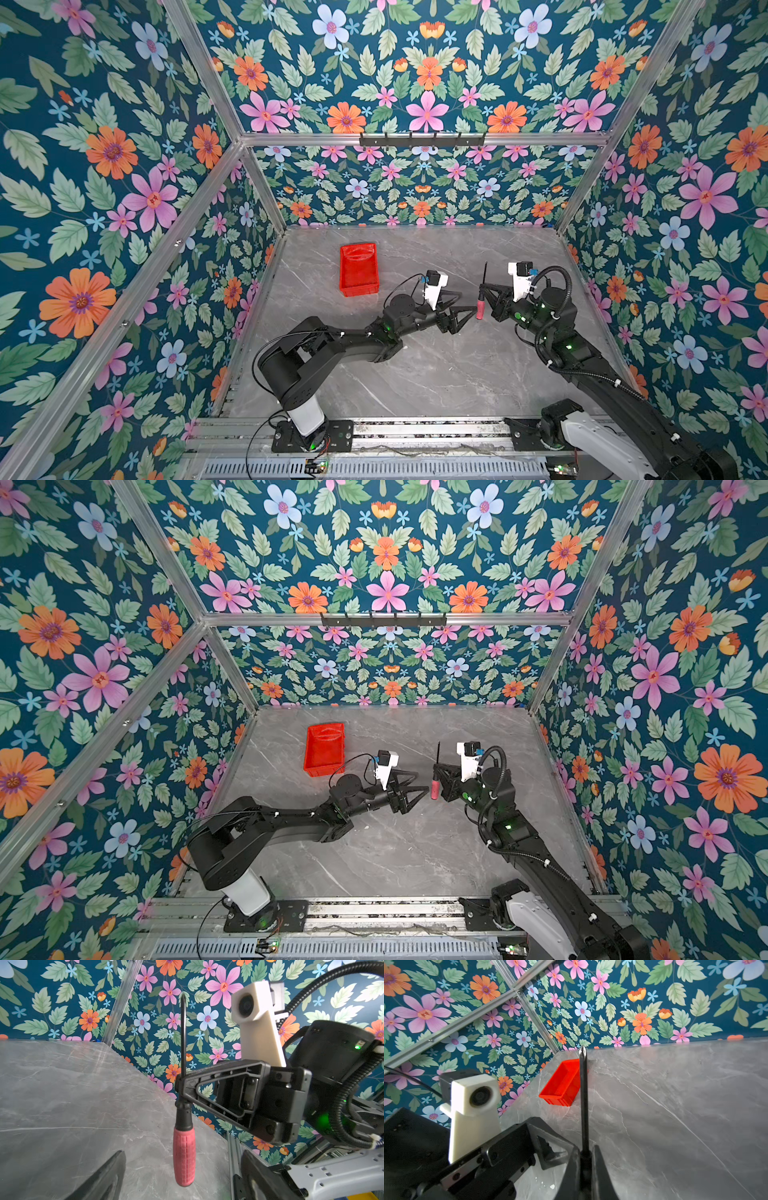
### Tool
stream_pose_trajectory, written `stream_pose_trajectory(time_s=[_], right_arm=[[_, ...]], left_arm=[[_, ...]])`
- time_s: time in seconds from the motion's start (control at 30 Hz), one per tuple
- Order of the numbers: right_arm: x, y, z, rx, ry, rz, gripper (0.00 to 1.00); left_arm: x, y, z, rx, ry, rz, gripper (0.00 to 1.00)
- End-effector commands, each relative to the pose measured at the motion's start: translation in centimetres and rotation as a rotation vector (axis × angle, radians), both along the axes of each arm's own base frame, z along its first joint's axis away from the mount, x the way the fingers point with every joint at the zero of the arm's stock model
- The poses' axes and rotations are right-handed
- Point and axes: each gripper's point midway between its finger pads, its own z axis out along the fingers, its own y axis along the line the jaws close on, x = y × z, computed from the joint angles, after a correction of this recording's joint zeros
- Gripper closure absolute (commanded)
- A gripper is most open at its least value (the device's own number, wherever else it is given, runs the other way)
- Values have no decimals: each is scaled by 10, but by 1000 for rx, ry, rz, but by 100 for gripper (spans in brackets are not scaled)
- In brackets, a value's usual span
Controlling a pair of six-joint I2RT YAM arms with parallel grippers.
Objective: Put the screwdriver in the bin
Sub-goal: Place the screwdriver in the bin.
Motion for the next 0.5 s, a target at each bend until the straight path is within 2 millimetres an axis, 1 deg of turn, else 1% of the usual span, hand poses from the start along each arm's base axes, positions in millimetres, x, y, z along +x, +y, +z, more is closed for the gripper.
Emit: stream_pose_trajectory(time_s=[0.0, 0.13, 0.47], right_arm=[[1, 8, 28, 76, -86, 26, 100], [1, 14, 35, 120, -94, 41, 100], [-1, 19, 36, 152, -81, 67, 100]], left_arm=[[-2, -3, 10, -31, -15, -25, 14], [-2, -4, 13, -47, -19, -33, 17], [1, -7, 13, -59, -9, -30, 35]])
